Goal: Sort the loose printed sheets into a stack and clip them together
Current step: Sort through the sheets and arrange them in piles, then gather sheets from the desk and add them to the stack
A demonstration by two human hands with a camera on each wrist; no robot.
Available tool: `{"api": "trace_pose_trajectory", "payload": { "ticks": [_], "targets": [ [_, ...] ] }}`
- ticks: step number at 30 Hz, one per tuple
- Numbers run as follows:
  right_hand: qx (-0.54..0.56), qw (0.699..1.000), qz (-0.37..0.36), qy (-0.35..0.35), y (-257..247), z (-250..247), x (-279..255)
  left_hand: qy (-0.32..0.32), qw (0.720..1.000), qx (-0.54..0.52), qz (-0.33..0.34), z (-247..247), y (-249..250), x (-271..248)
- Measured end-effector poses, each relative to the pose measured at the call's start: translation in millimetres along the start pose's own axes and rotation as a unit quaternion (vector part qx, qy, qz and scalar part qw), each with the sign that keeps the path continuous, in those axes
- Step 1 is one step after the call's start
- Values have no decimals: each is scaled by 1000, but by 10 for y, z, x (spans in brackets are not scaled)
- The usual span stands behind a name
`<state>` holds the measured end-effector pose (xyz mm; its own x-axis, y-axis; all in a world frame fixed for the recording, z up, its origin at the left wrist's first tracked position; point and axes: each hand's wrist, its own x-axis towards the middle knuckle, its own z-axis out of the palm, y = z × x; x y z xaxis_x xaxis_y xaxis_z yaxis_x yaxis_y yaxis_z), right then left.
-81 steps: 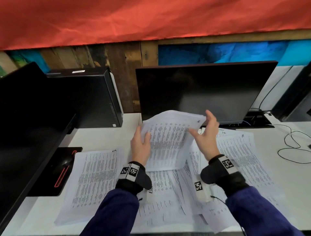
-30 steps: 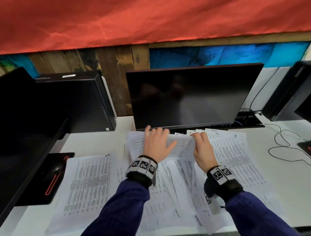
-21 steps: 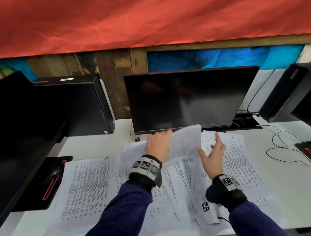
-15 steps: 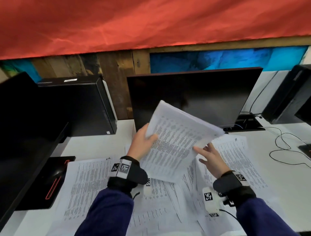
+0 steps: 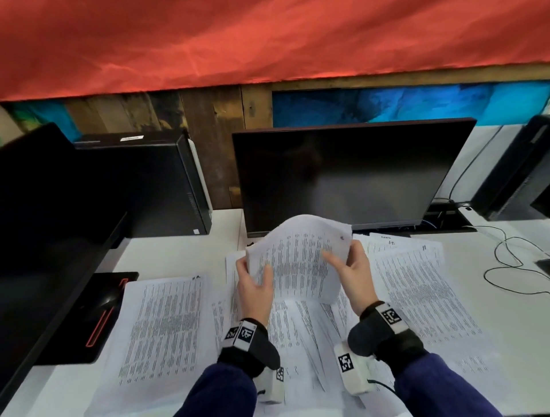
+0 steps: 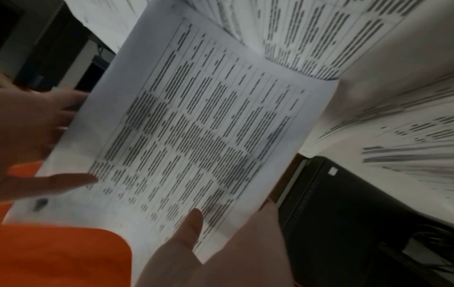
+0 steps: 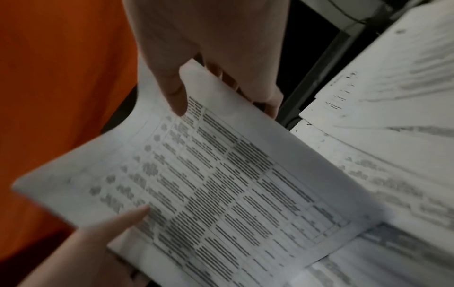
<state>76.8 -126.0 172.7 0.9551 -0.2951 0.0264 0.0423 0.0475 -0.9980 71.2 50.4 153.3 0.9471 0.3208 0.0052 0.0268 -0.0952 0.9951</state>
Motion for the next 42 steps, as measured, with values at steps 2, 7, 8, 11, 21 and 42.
{"api": "trace_pose_trajectory", "payload": {
  "ticks": [2, 7, 8, 11, 21, 42],
  "targets": [
    [-64, 994, -80, 41, -46, 13, -17, 6, 1000, 2, -4, -10, -25, 33],
    [-335, 897, -287, 4, -151, 8, 9, -3, 1000, 11, -4, 12, -32, 99],
    [-379, 878, -292, -8, -158, 6, 21, -4, 1000, 9, -5, 14, -33, 107],
    [-382, 883, -273, 2, -175, -12, 37, -13, 1000, 16, -3, 16, -63, 128],
    [-105, 993, 47, -34, 336, -20, 67, -27, 989, 143, -12, -39, -577, 107],
    [-579, 793, 129, -138, 1174, -158, -407, -96, 930, 245, -255, -2670, -1072, 635]
  ]
}}
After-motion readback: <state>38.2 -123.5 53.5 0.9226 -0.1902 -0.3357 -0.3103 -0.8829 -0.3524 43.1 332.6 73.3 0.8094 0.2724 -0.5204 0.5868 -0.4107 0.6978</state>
